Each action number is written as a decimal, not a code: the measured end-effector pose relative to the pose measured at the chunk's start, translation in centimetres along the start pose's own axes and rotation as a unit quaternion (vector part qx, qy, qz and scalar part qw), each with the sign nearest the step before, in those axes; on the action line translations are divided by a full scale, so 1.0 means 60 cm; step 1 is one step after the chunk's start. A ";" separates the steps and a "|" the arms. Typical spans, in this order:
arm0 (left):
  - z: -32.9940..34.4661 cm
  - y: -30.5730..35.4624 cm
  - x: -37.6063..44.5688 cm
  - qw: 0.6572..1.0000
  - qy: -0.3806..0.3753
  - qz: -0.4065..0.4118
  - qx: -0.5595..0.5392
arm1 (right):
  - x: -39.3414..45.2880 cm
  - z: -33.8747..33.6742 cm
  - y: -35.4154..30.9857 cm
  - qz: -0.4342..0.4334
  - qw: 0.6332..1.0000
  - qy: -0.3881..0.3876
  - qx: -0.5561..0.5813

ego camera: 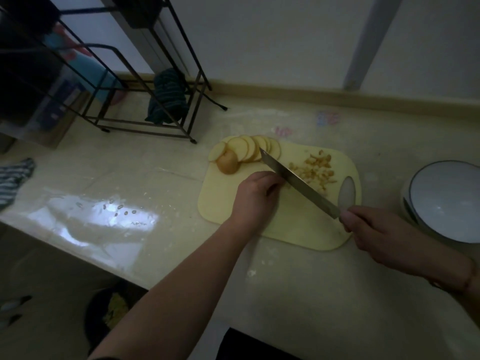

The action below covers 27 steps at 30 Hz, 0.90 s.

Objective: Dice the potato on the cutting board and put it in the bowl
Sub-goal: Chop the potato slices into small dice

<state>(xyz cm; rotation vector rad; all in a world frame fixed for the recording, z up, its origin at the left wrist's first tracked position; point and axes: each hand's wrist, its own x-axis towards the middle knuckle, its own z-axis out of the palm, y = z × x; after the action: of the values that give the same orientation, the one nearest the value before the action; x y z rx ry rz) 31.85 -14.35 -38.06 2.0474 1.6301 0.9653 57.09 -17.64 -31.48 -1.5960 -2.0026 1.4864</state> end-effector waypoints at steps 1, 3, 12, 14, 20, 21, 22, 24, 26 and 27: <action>-0.008 0.000 -0.006 1.000 0.007 0.010 0.001 | -0.005 0.001 -0.001 -0.009 1.000 0.008 -0.016; -0.027 0.003 -0.027 0.998 0.053 0.026 0.002 | -0.017 0.006 -0.009 -0.023 0.998 0.024 -0.060; -0.071 0.074 -0.055 0.985 -0.022 0.142 0.095 | -0.045 0.029 -0.041 -0.066 0.906 0.049 -0.415; -0.061 0.088 -0.040 0.981 -0.096 0.106 0.134 | -0.044 0.032 -0.041 -0.069 0.903 0.063 -0.419; -0.050 0.109 -0.016 0.968 -0.193 0.034 0.158 | -0.033 0.028 -0.038 -0.076 0.900 0.090 -0.419; -0.050 0.110 -0.011 0.966 -0.204 0.027 0.154 | -0.032 0.026 -0.039 -0.076 0.901 0.093 -0.416; -0.050 0.111 -0.005 0.965 -0.216 0.019 0.151 | -0.029 0.024 -0.040 -0.080 0.901 0.098 -0.415; -0.049 0.114 0.006 0.959 -0.241 0.005 0.147 | -0.024 0.022 -0.040 -0.083 0.898 0.105 -0.418; -0.047 0.118 0.017 0.955 -0.258 -0.001 0.148 | -0.021 0.019 -0.041 -0.086 0.892 0.110 -0.430; -0.046 0.120 0.022 0.954 -0.261 -0.003 0.148 | -0.021 0.018 -0.041 -0.088 0.890 0.112 -0.433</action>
<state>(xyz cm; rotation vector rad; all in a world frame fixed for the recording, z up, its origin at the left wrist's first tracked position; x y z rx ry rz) 35.16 -15.48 -31.09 2.2302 1.5426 0.1401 55.38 -19.11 -29.58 -1.6468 -2.7378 0.2717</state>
